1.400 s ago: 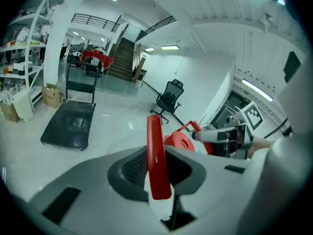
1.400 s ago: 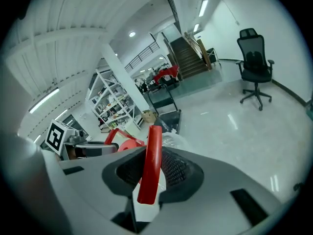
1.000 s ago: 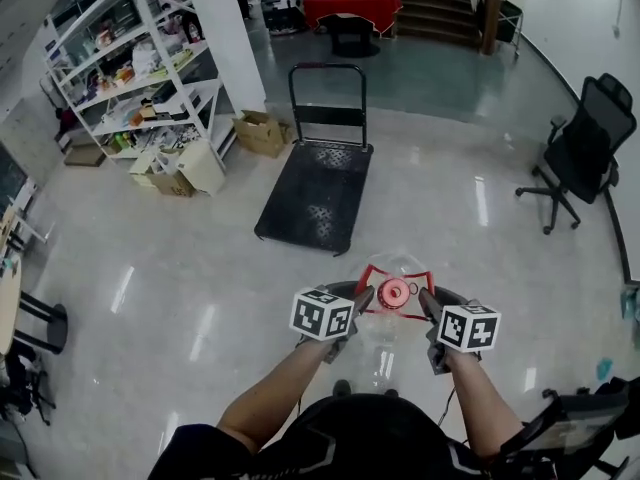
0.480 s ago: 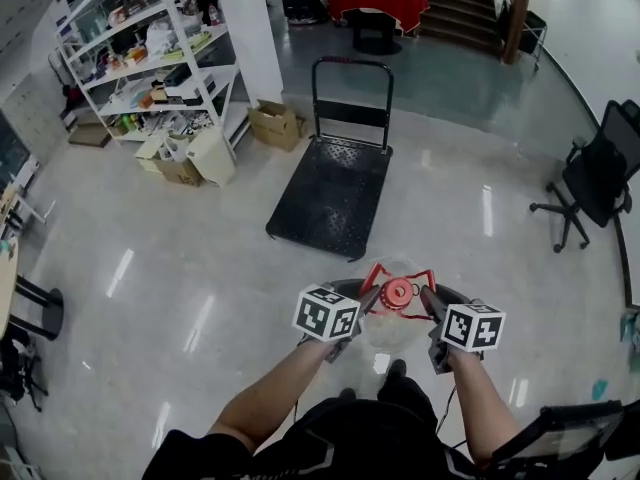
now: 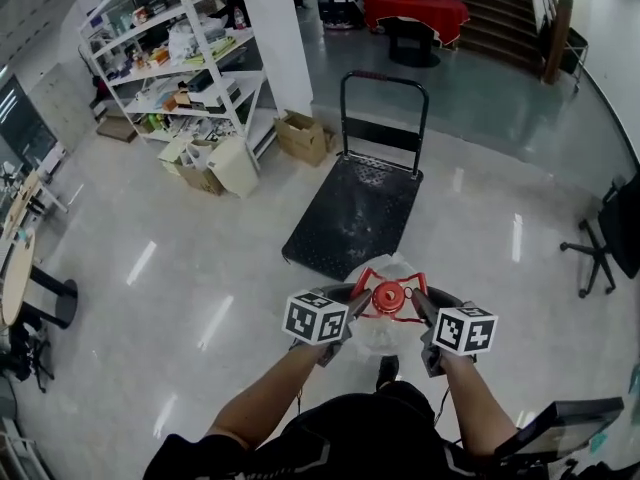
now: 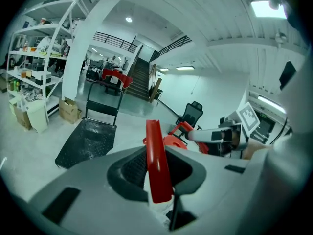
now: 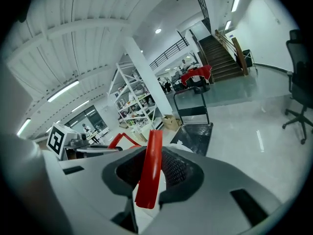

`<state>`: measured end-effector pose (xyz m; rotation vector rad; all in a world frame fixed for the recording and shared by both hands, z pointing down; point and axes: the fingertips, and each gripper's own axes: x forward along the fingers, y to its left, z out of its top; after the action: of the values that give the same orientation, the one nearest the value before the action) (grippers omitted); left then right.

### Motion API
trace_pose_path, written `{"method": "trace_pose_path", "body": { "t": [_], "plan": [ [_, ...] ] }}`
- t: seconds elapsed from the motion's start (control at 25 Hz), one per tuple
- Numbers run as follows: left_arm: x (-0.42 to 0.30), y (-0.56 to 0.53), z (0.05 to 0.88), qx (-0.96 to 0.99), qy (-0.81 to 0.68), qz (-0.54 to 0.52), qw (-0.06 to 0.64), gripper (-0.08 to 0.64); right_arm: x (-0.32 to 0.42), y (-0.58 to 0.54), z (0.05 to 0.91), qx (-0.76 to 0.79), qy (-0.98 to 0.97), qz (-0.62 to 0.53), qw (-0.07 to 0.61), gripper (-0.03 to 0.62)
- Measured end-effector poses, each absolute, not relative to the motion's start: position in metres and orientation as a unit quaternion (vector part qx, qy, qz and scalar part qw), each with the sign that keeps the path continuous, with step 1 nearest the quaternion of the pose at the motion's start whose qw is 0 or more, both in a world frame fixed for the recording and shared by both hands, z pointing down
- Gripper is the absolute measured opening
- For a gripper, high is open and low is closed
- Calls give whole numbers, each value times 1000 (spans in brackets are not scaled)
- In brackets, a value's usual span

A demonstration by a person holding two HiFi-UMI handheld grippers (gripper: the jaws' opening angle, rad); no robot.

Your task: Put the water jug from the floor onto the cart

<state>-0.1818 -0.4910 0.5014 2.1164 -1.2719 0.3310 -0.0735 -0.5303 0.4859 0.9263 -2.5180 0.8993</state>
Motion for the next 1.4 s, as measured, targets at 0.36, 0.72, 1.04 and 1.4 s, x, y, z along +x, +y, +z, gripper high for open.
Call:
{"method": "trace_pose_path", "body": {
  "t": [0.36, 0.72, 1.04, 1.4],
  "plan": [
    [-244, -636, 485, 775, -543, 103, 307, 67, -141, -688, 465, 260, -911, 275, 164, 87],
    [-337, -779, 495, 787, -529, 90, 304, 69, -236, -829, 476, 283, -903, 276, 169, 87],
    [-418, -863, 510, 795, -511, 114, 308, 69, -312, -909, 492, 306, -886, 304, 169, 87],
    [-467, -943, 558, 755, -546, 95, 351, 67, -361, -995, 541, 275, -892, 297, 199, 87]
  ]
}}
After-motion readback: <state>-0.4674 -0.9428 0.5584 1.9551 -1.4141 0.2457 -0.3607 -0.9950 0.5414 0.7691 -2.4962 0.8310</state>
